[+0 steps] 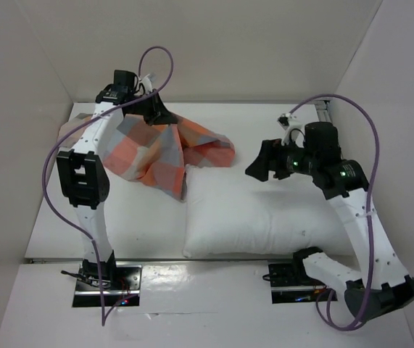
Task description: Put the pillow into the pillowcase
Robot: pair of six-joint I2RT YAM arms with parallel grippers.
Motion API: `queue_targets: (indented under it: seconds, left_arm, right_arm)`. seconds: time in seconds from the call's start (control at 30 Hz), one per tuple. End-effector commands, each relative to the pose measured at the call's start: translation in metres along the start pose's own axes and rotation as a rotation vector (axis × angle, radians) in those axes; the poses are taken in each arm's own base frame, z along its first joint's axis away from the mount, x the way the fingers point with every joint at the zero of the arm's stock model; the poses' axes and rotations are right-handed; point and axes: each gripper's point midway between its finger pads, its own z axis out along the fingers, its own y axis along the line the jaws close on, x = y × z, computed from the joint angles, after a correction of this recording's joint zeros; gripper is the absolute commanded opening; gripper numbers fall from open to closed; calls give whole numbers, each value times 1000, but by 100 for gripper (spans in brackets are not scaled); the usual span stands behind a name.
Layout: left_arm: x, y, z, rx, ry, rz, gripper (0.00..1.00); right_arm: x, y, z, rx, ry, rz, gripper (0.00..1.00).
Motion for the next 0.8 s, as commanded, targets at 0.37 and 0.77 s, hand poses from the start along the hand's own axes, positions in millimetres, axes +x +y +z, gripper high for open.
queue_targets:
  seconds: [0.37,0.77]
  left_arm:
    - [30,-15,-37,-27,-6,95,0]
    - [46,-26,-67,-83,-28,145,0]
  right_arm:
    - [75,71,132,218,259,-487,99]
    - [50,27,150,323,175,-416,0]
